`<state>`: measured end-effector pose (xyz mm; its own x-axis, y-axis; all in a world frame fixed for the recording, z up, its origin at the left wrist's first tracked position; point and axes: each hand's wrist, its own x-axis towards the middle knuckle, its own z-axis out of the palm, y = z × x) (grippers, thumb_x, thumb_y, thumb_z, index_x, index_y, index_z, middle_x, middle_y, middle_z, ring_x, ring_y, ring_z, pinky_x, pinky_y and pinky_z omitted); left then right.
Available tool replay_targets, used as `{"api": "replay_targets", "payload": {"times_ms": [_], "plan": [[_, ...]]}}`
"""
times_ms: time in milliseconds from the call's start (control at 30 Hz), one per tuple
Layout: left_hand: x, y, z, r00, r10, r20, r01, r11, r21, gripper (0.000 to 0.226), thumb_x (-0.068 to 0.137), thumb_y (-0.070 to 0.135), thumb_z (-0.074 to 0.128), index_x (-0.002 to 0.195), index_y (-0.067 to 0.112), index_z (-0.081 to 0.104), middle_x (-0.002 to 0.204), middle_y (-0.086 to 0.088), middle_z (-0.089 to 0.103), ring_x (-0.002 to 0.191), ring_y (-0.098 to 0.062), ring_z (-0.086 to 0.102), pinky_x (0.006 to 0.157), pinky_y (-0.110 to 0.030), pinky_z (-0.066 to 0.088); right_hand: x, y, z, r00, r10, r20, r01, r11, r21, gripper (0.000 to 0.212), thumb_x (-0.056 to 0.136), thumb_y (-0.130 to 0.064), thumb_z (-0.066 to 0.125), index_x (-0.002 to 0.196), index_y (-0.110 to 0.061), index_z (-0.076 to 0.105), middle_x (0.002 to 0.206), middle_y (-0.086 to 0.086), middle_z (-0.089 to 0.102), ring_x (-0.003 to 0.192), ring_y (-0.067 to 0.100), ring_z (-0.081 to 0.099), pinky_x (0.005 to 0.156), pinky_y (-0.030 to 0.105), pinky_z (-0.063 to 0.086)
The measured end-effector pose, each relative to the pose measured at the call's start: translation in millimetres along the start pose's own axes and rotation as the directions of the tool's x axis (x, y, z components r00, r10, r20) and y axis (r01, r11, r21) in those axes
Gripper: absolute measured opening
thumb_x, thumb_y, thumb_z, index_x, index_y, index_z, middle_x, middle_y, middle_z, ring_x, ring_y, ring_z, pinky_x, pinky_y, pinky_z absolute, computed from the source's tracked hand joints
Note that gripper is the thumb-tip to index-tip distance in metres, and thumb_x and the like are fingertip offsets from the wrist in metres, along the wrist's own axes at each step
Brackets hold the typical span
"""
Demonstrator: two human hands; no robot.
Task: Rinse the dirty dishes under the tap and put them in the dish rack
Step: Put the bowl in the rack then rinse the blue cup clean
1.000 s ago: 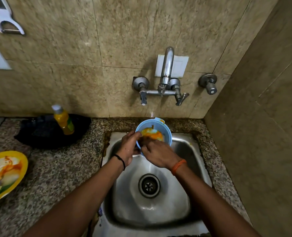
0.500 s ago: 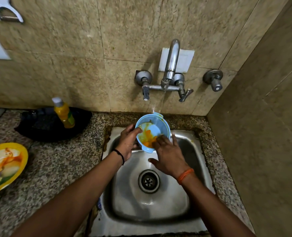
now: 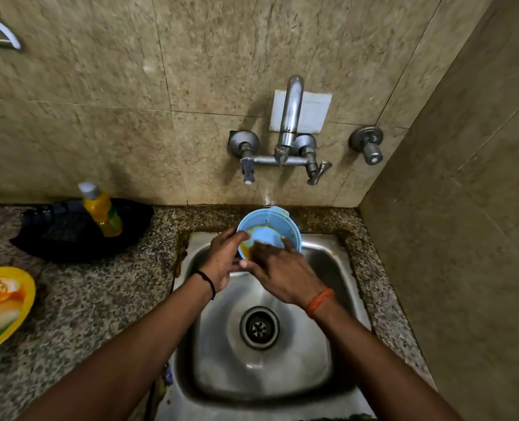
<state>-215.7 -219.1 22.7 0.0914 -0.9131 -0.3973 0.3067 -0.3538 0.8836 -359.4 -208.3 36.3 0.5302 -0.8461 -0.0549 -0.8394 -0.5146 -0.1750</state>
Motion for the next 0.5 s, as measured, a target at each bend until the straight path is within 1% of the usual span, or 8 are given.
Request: {"api": "replay_targets", "payload": {"times_ms": [100, 167, 233, 267, 333, 400, 433, 500], "plan": [[-1, 0, -6, 1.000, 0.000, 0.022, -0.001, 1.000, 0.025, 0.016, 0.088, 0.014, 0.058, 0.092, 0.024, 0.070, 0.074, 0.002, 0.071, 0.060, -0.016, 0.065, 0.054, -0.027, 0.052, -7, -3, -4, 0.997, 0.077, -0.013, -0.078, 0.991, -0.113, 0.074, 0.089, -0.071, 0.015, 0.118, -0.020, 0.062, 0.121, 0.008, 0.065, 0.120, 0.021, 0.056, 0.111, 0.037, 0.029], [1, -1, -5, 1.000, 0.001, 0.016, -0.002, 0.999, 0.032, 0.014, 0.088, 0.015, 0.059, 0.092, 0.023, 0.070, 0.075, 0.000, 0.071, 0.061, -0.017, 0.065, 0.057, -0.027, 0.053, -12, -6, -11, 0.995, 0.091, 0.037, -0.093, 0.992, 0.084, 0.066, 0.090, -0.071, 0.023, 0.111, -0.026, 0.066, 0.108, 0.004, 0.071, 0.105, 0.022, 0.064, 0.092, 0.034, 0.046], [3, 2, -3, 1.000, -0.010, -0.007, 0.010, 1.000, 0.008, 0.011, 0.088, 0.017, 0.060, 0.092, 0.022, 0.069, 0.076, -0.001, 0.070, 0.063, -0.018, 0.065, 0.059, -0.028, 0.054, -12, 3, -21, 0.984, 0.168, -0.067, -0.132, 0.920, 0.369, 0.052, 0.092, -0.066, 0.036, 0.113, -0.031, 0.067, 0.105, 0.000, 0.074, 0.101, 0.019, 0.067, 0.083, 0.033, 0.053], [5, 4, -2, 0.999, -0.018, -0.027, 0.018, 1.000, -0.014, 0.008, 0.088, 0.017, 0.061, 0.091, 0.021, 0.068, 0.077, -0.002, 0.068, 0.065, -0.019, 0.064, 0.059, -0.028, 0.054, -10, 10, -27, 0.946, 0.258, -0.196, -0.139, 0.870, 0.474, 0.047, 0.093, -0.060, 0.042, 0.117, -0.029, 0.066, 0.108, 0.000, 0.074, 0.103, 0.018, 0.068, 0.085, 0.034, 0.054], [9, 7, 1, 0.997, -0.040, -0.066, 0.037, 0.998, -0.053, 0.005, 0.088, 0.020, 0.061, 0.092, 0.020, 0.065, 0.080, -0.004, 0.066, 0.069, -0.020, 0.062, 0.059, -0.028, 0.053, 2, 29, -37, 0.785, 0.477, -0.394, -0.124, 0.745, 0.656, 0.043, 0.094, -0.047, 0.050, 0.125, -0.019, 0.063, 0.118, 0.003, 0.070, 0.109, 0.017, 0.066, 0.093, 0.035, 0.052], [12, 10, 6, 0.994, -0.060, -0.090, 0.052, 0.995, -0.087, 0.010, 0.087, 0.024, 0.061, 0.097, 0.021, 0.063, 0.089, -0.006, 0.065, 0.077, -0.023, 0.062, 0.068, -0.034, 0.053, 20, 46, -51, 0.633, 0.640, -0.436, -0.129, 0.643, 0.755, 0.041, 0.095, -0.041, 0.052, 0.125, -0.014, 0.061, 0.123, 0.006, 0.067, 0.113, 0.020, 0.063, 0.098, 0.036, 0.050], [13, 11, 8, 0.994, -0.063, -0.094, 0.054, 0.994, -0.097, 0.013, 0.087, 0.025, 0.061, 0.099, 0.021, 0.063, 0.093, -0.007, 0.065, 0.082, -0.025, 0.062, 0.074, -0.038, 0.054, 29, 52, -59, 0.601, 0.673, -0.432, -0.150, 0.626, 0.765, 0.038, 0.094, -0.041, 0.052, 0.119, -0.013, 0.062, 0.119, 0.008, 0.068, 0.111, 0.022, 0.063, 0.095, 0.037, 0.051], [14, 13, 11, 0.993, -0.061, -0.097, 0.050, 0.993, -0.109, 0.014, 0.087, 0.026, 0.062, 0.099, 0.021, 0.063, 0.096, -0.007, 0.065, 0.088, -0.027, 0.062, 0.083, -0.044, 0.052, 50, 64, -70, 0.608, 0.680, -0.410, -0.203, 0.632, 0.748, 0.034, 0.093, -0.042, 0.051, 0.105, -0.013, 0.065, 0.104, 0.010, 0.072, 0.101, 0.028, 0.065, 0.084, 0.037, 0.052]]}}
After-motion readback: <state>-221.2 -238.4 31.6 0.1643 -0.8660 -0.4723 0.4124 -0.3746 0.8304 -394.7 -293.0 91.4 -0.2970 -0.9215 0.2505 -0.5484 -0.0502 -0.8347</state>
